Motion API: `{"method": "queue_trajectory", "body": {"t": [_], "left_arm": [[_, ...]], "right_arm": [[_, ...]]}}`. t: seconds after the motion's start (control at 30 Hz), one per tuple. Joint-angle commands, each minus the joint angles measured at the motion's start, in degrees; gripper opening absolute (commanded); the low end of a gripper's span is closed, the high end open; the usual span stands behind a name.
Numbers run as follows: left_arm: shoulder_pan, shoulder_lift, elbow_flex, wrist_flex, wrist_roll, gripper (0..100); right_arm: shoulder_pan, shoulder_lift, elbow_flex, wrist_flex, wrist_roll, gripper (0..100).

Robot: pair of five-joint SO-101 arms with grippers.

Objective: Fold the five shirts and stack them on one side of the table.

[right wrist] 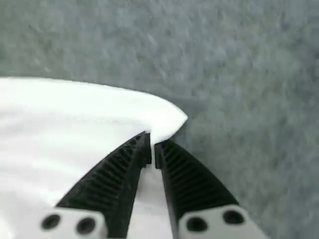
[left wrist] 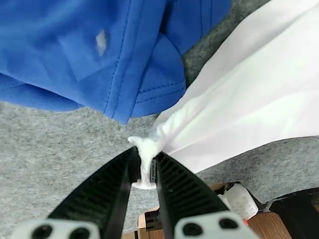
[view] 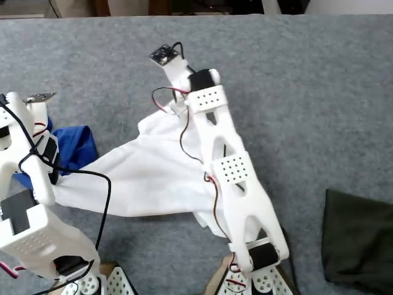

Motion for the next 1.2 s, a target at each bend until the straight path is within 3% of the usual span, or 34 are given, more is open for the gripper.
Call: {"method": "queue_trajectory", "body": {"t": [0.0,0.3,0.5,0.6,0.93,1.17], "left_arm": [[0.00,-3.12,0.00,-0.09,0.18,2],[0.00,-3.12,0.53,-0.09,-0.09,2],[0.00,-3.12,0.44,-0.09,-0.09,2],[0.00,-3.12,0.44,-0.09,-0.09,2],[0.09,-3.12,0.09,-0.44,-0.09,2],[0.09,-3.12,0.35,-0.44,-0.09,2]], "right_arm": [[2.42,-4.53,-2.59,6.95,0.70,0.5],[7.34,-7.69,1.36,8.00,0.62,2.1],[6.81,-9.36,-2.77,8.09,-2.29,23.4],[6.02,-12.53,-1.71,7.82,-7.82,28.9],[4.88,-9.80,3.91,-3.16,-19.96,29.8],[4.09,-13.23,4.44,-3.60,-26.29,29.5]]}}
